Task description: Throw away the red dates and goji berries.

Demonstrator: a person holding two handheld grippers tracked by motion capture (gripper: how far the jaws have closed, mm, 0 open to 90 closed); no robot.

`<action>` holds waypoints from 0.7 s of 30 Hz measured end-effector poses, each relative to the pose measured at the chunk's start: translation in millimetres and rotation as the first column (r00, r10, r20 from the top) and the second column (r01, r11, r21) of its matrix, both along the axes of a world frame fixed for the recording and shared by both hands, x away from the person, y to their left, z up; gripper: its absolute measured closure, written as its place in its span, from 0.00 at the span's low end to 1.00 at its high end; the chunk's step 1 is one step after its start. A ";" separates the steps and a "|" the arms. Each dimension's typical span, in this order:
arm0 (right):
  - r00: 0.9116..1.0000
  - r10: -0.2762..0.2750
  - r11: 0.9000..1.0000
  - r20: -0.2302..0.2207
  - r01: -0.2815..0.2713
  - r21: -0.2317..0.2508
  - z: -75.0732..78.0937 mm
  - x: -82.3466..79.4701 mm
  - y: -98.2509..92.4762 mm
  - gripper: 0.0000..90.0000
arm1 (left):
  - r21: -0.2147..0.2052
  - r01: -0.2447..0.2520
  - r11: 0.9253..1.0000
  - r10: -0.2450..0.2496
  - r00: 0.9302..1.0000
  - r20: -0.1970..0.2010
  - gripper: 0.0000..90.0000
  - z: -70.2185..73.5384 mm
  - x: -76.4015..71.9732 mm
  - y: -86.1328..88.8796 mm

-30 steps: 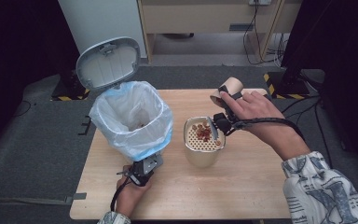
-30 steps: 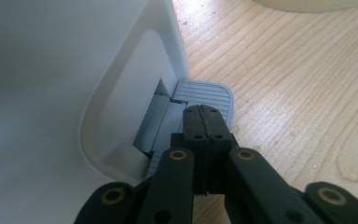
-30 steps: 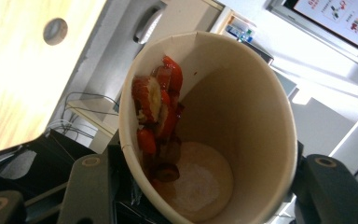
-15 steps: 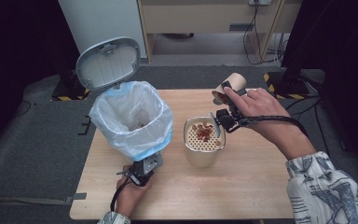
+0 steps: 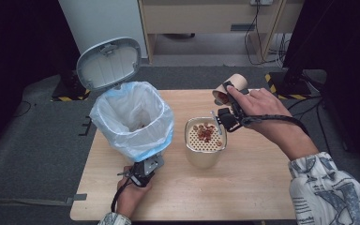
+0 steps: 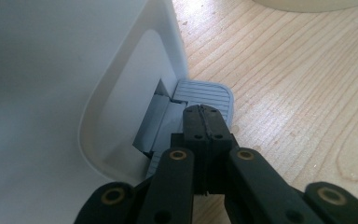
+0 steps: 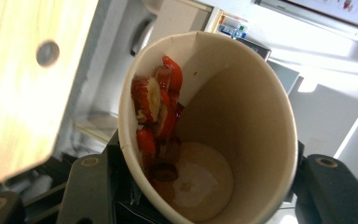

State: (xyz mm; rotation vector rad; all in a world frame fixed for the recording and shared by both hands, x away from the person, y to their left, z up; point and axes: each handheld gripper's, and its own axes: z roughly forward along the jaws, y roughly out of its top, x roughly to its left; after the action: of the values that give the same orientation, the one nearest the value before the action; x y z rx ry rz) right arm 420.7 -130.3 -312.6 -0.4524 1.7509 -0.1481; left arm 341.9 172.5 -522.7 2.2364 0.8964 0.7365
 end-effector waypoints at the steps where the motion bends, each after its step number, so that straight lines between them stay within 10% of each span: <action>1: 1.000 -0.003 1.000 -0.010 0.003 0.023 0.1 0.5 -0.4 0.48 | 0.001 0.002 1.000 -0.002 1.000 0.000 0.99 0.0 0.1 0.1; 4: 0.999 0.006 0.996 -0.046 -0.002 0.094 1.7 1.9 -0.4 0.48 | 0.001 0.001 1.000 -0.001 1.000 0.000 0.99 0.0 0.0 0.0; 14: 1.000 -0.001 1.000 -0.014 0.001 0.019 2.4 -0.2 -0.7 0.48 | 0.003 0.003 1.000 -0.003 1.000 0.002 0.99 0.0 0.0 -0.1; 21: 1.000 0.002 0.995 -0.028 0.001 0.102 10.5 0.1 -3.1 0.48 | 0.003 0.002 1.000 -0.002 1.000 0.002 0.99 0.0 0.0 -0.3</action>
State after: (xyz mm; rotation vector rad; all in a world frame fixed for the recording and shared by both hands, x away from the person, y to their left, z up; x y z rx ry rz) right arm 420.8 -133.5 -302.1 -0.3820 1.7766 -0.0524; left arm 341.8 172.3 -522.7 2.2383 0.8928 0.7394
